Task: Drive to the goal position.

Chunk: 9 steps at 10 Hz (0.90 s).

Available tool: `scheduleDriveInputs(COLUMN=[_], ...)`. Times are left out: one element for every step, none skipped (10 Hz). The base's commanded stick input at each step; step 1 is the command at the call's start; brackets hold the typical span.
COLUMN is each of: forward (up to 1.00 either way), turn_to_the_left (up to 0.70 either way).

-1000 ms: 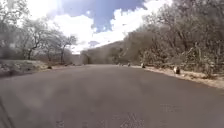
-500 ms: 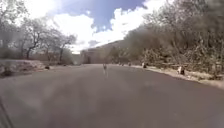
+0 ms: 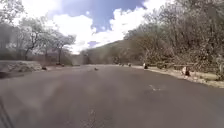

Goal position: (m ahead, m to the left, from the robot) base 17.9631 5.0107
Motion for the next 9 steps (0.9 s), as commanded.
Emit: scheduleDriveInputs(forward=[0.7, 0.7, 0.7, 0.7, 0.7, 0.7, 0.7, 0.7, 0.7], turn_to_the_left=[0.0, 0.0, 0.0, 0.0, 0.0, 0.0, 0.0, 0.0, 0.0])
